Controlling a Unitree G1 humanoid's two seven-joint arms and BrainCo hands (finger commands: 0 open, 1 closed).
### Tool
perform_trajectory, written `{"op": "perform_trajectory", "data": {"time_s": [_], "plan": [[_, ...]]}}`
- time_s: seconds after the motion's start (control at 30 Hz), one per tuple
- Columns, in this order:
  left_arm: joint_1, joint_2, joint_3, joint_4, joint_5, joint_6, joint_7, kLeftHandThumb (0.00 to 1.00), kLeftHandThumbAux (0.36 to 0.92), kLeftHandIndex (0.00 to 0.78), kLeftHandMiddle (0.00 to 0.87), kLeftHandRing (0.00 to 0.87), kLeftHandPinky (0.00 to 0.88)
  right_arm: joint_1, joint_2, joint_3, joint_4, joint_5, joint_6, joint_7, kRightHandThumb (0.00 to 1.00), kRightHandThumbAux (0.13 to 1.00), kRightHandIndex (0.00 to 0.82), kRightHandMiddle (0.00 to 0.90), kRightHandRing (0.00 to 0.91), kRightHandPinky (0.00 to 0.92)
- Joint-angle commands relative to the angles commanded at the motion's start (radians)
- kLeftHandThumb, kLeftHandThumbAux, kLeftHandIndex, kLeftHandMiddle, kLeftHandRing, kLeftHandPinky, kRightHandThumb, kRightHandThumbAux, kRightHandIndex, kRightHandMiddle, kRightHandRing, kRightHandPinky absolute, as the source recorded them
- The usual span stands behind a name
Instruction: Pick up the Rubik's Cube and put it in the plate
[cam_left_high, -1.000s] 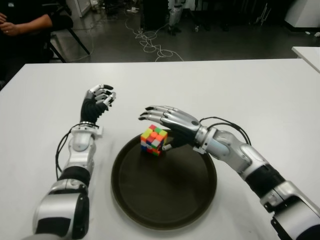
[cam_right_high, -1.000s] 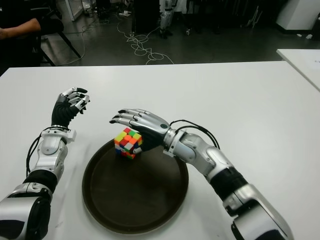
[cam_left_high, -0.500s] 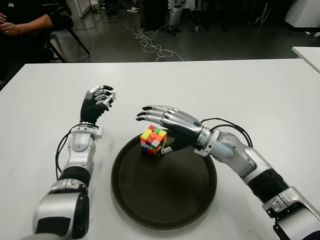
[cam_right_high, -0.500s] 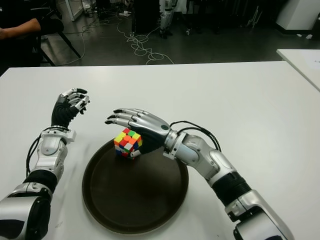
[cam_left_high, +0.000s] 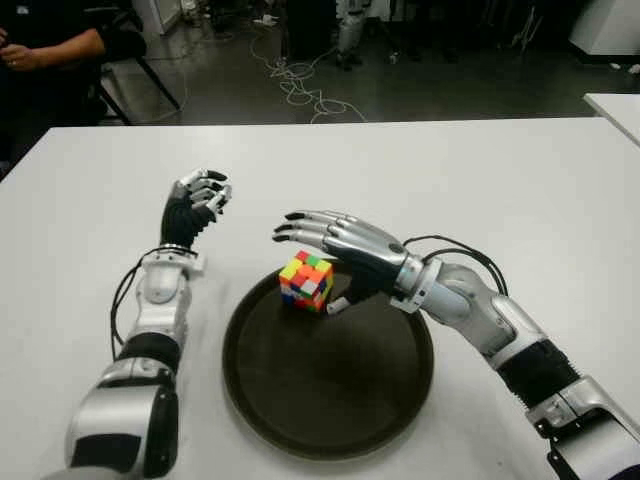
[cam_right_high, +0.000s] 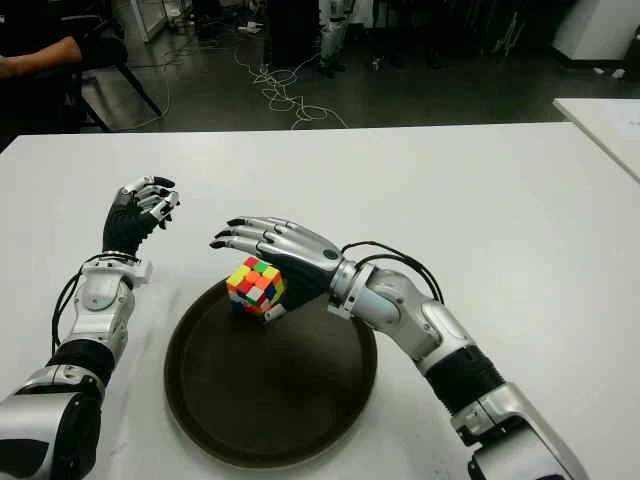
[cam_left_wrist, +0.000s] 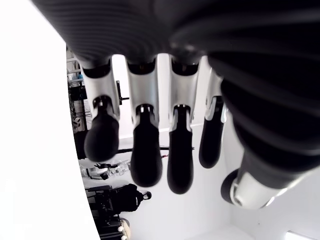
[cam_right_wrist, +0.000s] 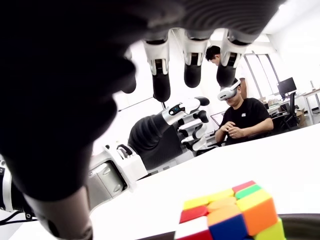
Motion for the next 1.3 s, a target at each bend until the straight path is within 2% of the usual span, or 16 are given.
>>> {"op": "perform_trajectory", "data": {"time_s": [0.23,0.33,0.43,0.57,0.63,0.7,0.77,0.9,1.0,1.1,1.2,1.3], "plan": [[0.0,0.001,-0.002,0.0,0.002,0.007,0.0,0.84,0.671,0.4,0.562,0.658,0.698,-0.034,-0.023,-0.044,0.016,0.013,0.009,-0.003,0.008,0.821,0.03,0.041,0.038,0.063],[0.0,0.004,-0.003,0.0,0.005,0.011,0.003,0.84,0.671,0.4,0.561,0.657,0.697,-0.109,-0.04,-0.099,0.12,0.026,0.024,-0.031,0.002,0.824,0.031,0.04,0.032,0.056],[-0.003,0.005,-0.003,0.002,0.005,0.018,0.003,0.84,0.671,0.398,0.561,0.655,0.698,-0.145,-0.042,-0.123,0.193,0.026,0.027,-0.063,0.0,0.825,0.036,0.043,0.034,0.058],[-0.005,0.006,-0.004,0.005,0.01,0.029,0.014,0.839,0.672,0.397,0.562,0.656,0.7,-0.217,-0.035,-0.166,0.4,0.049,-0.003,-0.165,0.0,0.808,0.056,0.068,0.055,0.074],[-0.006,0.007,-0.006,0.006,0.015,0.032,0.022,0.839,0.672,0.397,0.563,0.657,0.7,-0.251,-0.013,-0.206,0.529,0.096,-0.029,-0.221,0.0,0.797,0.078,0.097,0.087,0.111],[-0.007,0.009,-0.01,0.008,0.023,0.033,0.035,0.838,0.673,0.395,0.562,0.657,0.699,-0.324,0.024,-0.304,0.767,0.193,-0.002,-0.279,0.0,0.779,0.127,0.154,0.151,0.176],[-0.007,0.009,-0.012,0.009,0.028,0.032,0.042,0.838,0.673,0.394,0.56,0.657,0.698,-0.36,0.043,-0.354,0.886,0.244,0.021,-0.298,0.0,0.76,0.174,0.21,0.214,0.247],[-0.007,0.012,-0.017,0.01,0.033,0.033,0.045,0.838,0.673,0.394,0.558,0.658,0.702,-0.366,0.085,-0.422,0.949,0.321,0.091,-0.29,0.0,0.709,0.232,0.277,0.294,0.332],[-0.008,0.014,-0.019,0.009,0.033,0.034,0.041,0.838,0.673,0.394,0.557,0.655,0.698,-0.361,0.112,-0.496,0.995,0.402,0.181,-0.26,0.0,0.712,0.255,0.3,0.326,0.367],[-0.008,0.012,-0.015,0.008,0.026,0.031,0.038,0.837,0.674,0.393,0.558,0.652,0.694,-0.379,0.133,-0.581,1.028,0.497,0.322,-0.212,0.0,0.744,0.26,0.31,0.347,0.401],[-0.008,0.011,-0.014,0.008,0.022,0.031,0.036,0.837,0.675,0.391,0.558,0.649,0.692,-0.403,0.148,-0.603,1.044,0.52,0.38,-0.216,0.0,0.78,0.266,0.327,0.372,0.428],[-0.007,0.01,-0.012,0.005,0.017,0.034,0.031,0.837,0.675,0.39,0.559,0.648,0.691,-0.434,0.176,-0.593,1.049,0.51,0.425,-0.251,0.0,0.791,0.284,0.348,0.397,0.449]]}}
